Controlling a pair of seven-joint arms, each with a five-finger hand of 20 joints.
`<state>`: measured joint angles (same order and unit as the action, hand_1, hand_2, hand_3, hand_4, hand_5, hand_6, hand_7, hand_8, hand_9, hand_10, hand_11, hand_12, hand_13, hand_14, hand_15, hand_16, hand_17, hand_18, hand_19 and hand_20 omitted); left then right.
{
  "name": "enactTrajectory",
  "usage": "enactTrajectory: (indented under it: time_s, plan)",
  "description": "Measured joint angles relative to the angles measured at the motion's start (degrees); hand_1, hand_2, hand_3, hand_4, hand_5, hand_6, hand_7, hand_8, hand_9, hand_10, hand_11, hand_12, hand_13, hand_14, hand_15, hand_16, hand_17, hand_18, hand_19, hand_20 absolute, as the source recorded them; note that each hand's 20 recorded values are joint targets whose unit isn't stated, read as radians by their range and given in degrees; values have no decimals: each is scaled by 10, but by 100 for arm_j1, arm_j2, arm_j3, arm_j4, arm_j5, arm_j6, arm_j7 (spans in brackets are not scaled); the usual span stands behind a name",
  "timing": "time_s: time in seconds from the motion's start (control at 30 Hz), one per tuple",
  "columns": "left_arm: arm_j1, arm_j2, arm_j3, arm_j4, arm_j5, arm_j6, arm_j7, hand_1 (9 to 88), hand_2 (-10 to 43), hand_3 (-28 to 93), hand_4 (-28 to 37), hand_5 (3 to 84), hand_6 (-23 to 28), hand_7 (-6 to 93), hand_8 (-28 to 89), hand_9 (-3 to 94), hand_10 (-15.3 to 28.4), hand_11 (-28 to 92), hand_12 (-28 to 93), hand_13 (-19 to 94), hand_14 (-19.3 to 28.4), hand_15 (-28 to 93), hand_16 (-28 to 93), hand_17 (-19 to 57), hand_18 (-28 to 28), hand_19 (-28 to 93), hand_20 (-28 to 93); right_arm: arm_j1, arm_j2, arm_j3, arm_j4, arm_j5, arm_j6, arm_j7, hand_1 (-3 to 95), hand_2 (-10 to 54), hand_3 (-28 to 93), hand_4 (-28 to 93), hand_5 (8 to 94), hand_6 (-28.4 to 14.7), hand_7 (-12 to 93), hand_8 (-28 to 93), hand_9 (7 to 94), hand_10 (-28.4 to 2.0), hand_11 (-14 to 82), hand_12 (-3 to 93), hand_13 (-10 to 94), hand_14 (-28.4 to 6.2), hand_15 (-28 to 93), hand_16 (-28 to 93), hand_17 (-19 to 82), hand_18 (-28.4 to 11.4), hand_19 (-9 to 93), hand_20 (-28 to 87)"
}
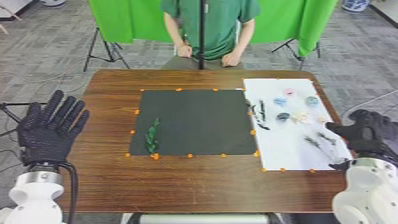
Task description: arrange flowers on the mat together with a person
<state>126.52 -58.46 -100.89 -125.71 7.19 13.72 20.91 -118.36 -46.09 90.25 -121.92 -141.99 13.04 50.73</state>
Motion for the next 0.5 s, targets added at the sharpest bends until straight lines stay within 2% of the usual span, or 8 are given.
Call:
enactTrajectory:
  time_s: [0.27, 0.5]
  plan:
    - [0, -6, 20, 3, -84, 25, -1, 257, 162, 715, -283, 433, 76, 113, -92, 377, 147, 188, 80, 281, 144, 295, -81, -53, 147, 382, 122, 40, -18, 75, 195, 672, -290, 1, 295, -95, 717, -283, 586, -49, 218, -122, 467, -187, 548, 411, 362, -199, 736, 451, 163, -210, 684, 269]
    - [0, -20, 25, 10, -94, 22, -8, 255, 165, 714, -283, 434, 77, 111, -93, 378, 147, 186, 79, 282, 144, 298, -82, -55, 148, 383, 123, 49, -195, 285, 357, 1289, -1156, -177, 309, -95, 728, -282, 596, -45, 213, -120, 475, -183, 550, 413, 371, -198, 734, 461, 165, -212, 683, 285]
